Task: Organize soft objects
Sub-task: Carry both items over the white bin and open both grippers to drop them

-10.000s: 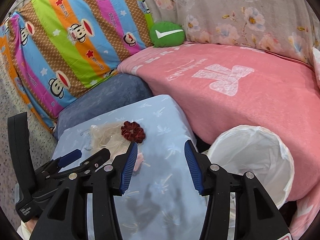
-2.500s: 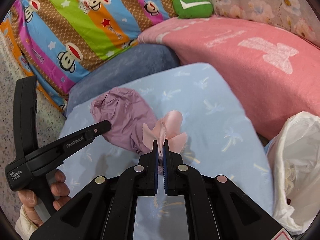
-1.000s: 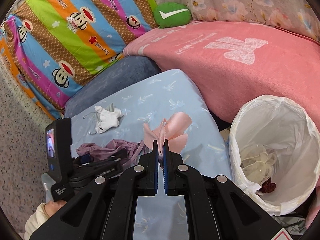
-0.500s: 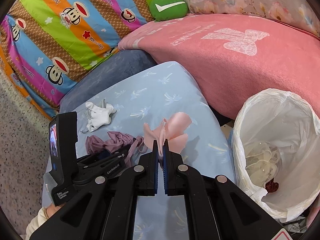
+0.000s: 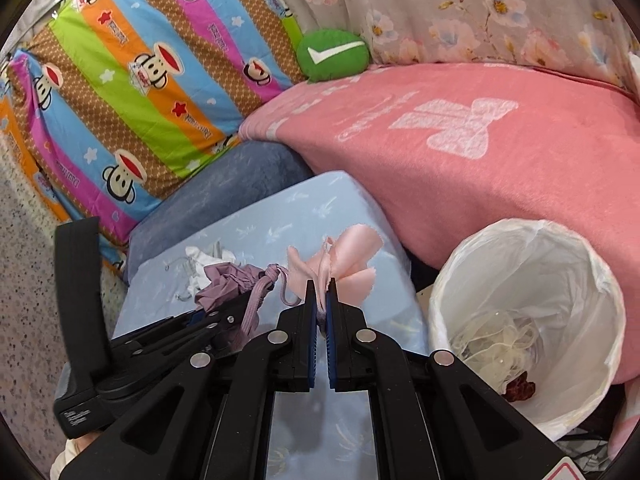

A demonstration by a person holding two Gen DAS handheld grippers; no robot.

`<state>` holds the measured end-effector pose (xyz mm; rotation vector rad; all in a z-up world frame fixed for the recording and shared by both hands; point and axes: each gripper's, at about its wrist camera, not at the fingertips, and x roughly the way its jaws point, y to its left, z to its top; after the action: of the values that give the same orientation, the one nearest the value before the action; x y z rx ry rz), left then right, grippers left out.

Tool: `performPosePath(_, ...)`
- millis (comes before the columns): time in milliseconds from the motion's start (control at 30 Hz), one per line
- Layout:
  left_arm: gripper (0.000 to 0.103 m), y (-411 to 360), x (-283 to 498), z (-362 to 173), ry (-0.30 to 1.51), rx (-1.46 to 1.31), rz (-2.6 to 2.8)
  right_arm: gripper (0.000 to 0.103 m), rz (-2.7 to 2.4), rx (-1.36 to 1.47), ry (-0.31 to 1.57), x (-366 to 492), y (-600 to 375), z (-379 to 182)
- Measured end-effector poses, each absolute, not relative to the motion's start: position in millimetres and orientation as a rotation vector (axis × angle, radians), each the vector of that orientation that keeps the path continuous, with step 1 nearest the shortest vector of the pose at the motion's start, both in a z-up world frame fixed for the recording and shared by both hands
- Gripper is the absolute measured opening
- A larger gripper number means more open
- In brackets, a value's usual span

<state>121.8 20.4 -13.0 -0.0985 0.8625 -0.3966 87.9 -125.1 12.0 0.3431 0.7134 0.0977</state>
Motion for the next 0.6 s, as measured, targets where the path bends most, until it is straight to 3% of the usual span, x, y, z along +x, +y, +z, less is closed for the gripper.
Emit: performPosePath(600, 0.016, -69.3, 86.6, 41.4, 0.762, -0.038, -0.587, 0.004, -0.039, 0.376, 0.573, 29.7, -216.2, 63.3)
